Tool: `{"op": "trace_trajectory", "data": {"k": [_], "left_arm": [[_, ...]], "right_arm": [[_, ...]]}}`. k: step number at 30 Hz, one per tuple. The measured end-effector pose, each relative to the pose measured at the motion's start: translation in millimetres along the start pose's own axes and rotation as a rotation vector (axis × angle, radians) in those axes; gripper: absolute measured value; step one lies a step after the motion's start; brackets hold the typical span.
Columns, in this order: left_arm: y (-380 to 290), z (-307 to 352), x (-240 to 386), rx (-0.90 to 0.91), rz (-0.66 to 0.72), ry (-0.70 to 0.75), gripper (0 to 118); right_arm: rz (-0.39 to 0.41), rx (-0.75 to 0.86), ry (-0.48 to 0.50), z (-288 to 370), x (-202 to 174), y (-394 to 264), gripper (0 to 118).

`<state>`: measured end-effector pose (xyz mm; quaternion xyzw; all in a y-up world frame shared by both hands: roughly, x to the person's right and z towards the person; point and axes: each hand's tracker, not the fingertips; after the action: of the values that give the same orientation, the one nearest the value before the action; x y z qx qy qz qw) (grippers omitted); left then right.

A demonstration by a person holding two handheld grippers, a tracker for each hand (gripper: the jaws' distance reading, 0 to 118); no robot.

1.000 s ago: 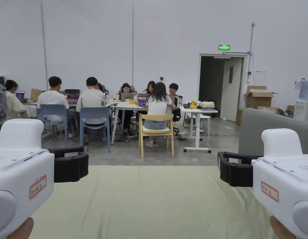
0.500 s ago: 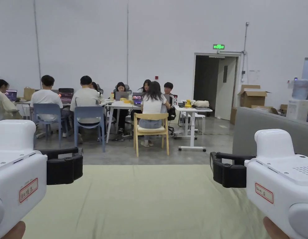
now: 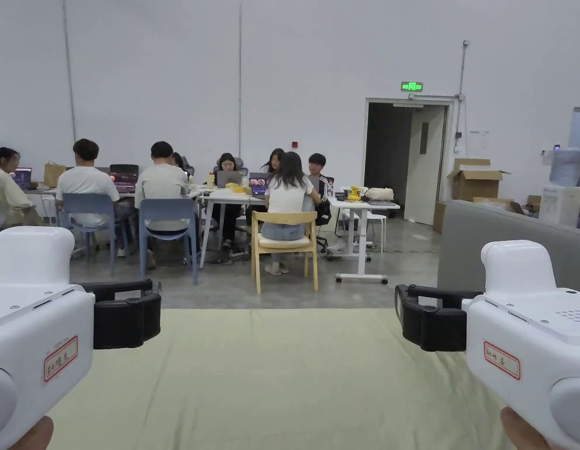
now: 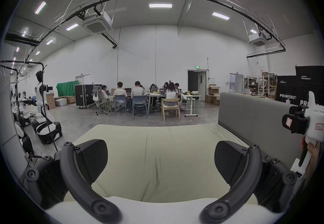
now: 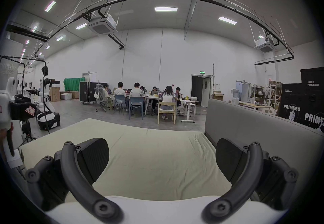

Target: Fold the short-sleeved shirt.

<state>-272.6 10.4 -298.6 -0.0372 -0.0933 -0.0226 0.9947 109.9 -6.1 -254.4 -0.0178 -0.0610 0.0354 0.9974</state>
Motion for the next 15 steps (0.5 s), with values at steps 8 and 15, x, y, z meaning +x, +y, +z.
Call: {"op": "trace_trajectory", "data": {"k": [8, 15], "left_arm": [[-1.6, -1.2, -1.6, -0.011, 0.006, -0.004, 118], [-2.3, -1.2, -4.7, -0.012, 0.009, 0.002, 118]], "right_arm": [[0.041, -0.013, -0.007, -2.1, -5.9, -3.0, 118], [0.048, -0.023, -0.016, -4.1, -8.0, -3.7, 118]]}}
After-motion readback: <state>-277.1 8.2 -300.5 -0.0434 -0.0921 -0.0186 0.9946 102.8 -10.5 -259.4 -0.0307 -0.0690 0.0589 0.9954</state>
